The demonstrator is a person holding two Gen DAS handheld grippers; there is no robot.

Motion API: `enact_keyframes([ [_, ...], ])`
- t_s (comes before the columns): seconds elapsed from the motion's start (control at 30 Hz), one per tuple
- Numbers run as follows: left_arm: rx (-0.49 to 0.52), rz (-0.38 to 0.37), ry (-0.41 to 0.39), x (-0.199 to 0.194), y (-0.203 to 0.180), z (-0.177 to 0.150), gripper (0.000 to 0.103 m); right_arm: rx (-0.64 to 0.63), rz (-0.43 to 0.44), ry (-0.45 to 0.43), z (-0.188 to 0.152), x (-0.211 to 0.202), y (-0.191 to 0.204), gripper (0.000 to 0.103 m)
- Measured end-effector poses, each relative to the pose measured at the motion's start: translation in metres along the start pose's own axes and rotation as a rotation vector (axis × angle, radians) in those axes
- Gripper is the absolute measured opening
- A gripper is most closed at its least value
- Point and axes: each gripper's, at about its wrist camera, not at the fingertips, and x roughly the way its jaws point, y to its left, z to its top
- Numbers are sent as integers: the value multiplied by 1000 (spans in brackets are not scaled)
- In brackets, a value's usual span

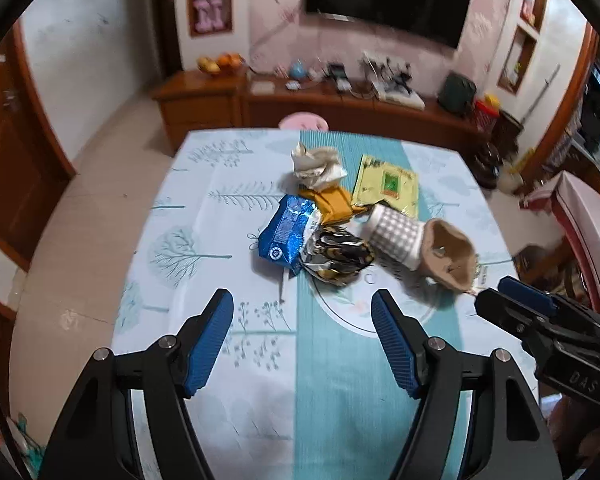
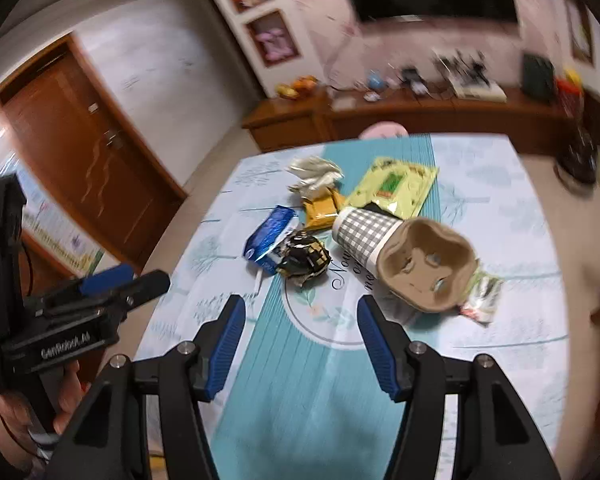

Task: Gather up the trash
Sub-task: 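Grasp the black-and-gold snack bag with the right tool while the left tool grasps the blue milk carton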

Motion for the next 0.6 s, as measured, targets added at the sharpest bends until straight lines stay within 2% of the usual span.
enact_keyframes([
  [0.23,55,-86,141,77,44,37,70,216,-65,101,16,91,-3,59],
  [0.33,71,-132,200,102,57,46,70,271,-100,126,18,121,-4,59],
  [0.6,90,-241,277,138,75,62,70,331,-184,188,30,176,-8,60],
])
